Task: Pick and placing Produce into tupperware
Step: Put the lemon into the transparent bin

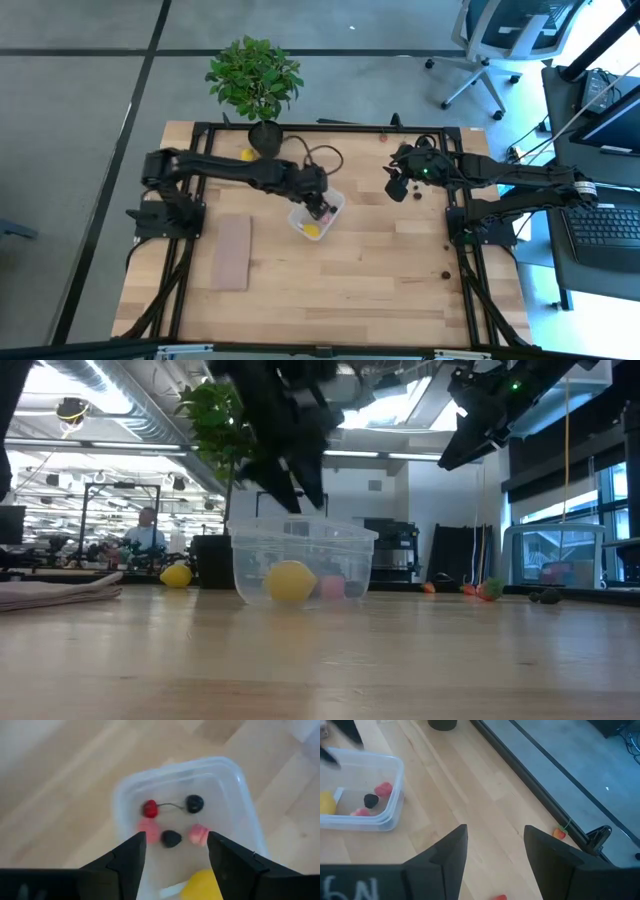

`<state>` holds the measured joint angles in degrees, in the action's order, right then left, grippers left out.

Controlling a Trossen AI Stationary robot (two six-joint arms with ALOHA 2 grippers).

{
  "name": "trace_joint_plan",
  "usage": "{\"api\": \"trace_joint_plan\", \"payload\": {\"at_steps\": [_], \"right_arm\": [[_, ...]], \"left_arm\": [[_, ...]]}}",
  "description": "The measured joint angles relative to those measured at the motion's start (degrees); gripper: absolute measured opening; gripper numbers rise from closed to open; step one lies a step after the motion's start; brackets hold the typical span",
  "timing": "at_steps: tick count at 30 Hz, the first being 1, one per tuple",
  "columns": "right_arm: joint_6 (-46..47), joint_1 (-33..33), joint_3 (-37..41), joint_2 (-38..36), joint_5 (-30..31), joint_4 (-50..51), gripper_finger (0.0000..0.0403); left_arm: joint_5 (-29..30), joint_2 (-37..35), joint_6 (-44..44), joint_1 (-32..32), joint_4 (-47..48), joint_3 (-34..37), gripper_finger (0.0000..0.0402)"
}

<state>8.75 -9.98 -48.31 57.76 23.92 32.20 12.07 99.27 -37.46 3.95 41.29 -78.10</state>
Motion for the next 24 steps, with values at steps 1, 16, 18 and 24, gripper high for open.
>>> {"api": "trace_joint_plan", "payload": {"at_steps": [1, 16, 18, 24], "right_arm": [[0.01, 0.0, 0.01, 0.0, 0.0, 0.2, 0.0197], [1.47, -0.04, 0.02, 0.0, 0.04, -0.22, 0.0197], [1.49, -0.04, 0.02, 0.0, 0.04, -1.0, 0.0197], [1.46, -0.02, 0.02, 0.0, 0.04, -3.43, 0.0197]], "left_arm": [[1.18, -1.6, 0.43, 0.0, 2.43, -0.01, 0.0204], [39.23, -27.84, -0.26, -4.78, 23.49, 0.03, 0.0198], [41.11, -29.85, 0.87, -5.34, 23.79, 0.06, 0.0198], [38.95, -33.47, 1.78, -5.53, 23.13, 0.06, 0.0201]]}}
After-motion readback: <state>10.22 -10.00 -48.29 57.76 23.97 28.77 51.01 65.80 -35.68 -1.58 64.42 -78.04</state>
